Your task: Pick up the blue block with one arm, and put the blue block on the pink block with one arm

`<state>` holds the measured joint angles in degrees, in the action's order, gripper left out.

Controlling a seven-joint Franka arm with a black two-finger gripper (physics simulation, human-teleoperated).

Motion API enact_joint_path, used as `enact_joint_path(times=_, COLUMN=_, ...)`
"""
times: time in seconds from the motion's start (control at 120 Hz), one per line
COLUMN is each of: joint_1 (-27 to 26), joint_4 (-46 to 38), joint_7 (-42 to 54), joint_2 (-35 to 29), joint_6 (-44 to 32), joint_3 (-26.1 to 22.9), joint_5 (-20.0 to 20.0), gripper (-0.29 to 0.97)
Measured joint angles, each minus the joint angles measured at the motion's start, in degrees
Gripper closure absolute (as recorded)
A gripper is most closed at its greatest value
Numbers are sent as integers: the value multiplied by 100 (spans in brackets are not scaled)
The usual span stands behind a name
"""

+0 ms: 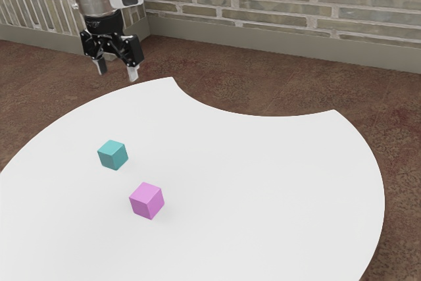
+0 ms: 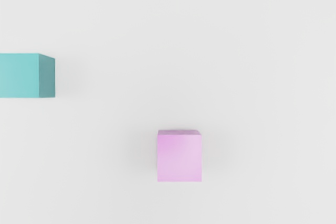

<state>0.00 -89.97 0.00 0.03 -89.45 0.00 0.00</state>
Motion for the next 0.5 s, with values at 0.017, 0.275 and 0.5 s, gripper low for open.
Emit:
enact_joint_path(times=0.017, joint_1=1110, joint_4=495, joint_7=132, joint_2=336, joint_6=122, joint_3=-1141, joint_5=121, gripper=0)
enact_joint_path(times=0.275, joint_1=3609, joint_4=2593, joint_7=1659, joint_2=-94, joint_6=1424, joint_3=-4176, joint_5=748, gripper=0)
enact_joint_path(times=0.5, joint_1=4557, joint_4=-1836, joint_7=2391, joint_2=-1975, joint_6=1207, joint_3=-2235, joint_5=540, gripper=0)
